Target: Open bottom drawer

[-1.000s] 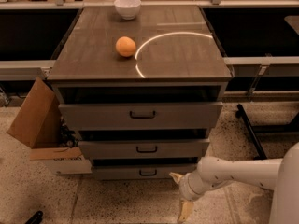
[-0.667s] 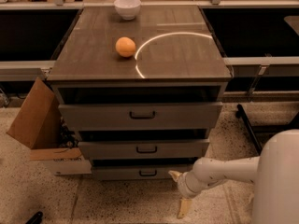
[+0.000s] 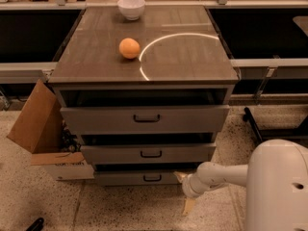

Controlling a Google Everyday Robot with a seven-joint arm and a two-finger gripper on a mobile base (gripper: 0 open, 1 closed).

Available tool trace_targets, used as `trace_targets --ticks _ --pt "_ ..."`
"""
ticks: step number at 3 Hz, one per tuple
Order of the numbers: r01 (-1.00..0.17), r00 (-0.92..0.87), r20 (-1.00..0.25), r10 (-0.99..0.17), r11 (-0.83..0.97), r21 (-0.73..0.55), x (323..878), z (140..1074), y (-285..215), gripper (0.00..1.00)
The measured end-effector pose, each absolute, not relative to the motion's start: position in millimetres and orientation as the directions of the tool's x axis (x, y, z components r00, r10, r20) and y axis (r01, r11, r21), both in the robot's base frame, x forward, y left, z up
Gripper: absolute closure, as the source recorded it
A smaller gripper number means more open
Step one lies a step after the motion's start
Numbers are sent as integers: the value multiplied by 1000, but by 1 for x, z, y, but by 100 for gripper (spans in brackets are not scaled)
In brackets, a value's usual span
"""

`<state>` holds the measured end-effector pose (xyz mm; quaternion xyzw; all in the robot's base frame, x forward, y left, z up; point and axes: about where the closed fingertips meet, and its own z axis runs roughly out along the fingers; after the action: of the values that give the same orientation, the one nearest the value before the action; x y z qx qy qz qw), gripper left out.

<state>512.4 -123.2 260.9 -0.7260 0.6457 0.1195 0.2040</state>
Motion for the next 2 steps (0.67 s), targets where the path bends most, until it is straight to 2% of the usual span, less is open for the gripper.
trace_targets --ticks 2 --pt "-972 199 -409 -890 -126 -200 538 216 -119 0"
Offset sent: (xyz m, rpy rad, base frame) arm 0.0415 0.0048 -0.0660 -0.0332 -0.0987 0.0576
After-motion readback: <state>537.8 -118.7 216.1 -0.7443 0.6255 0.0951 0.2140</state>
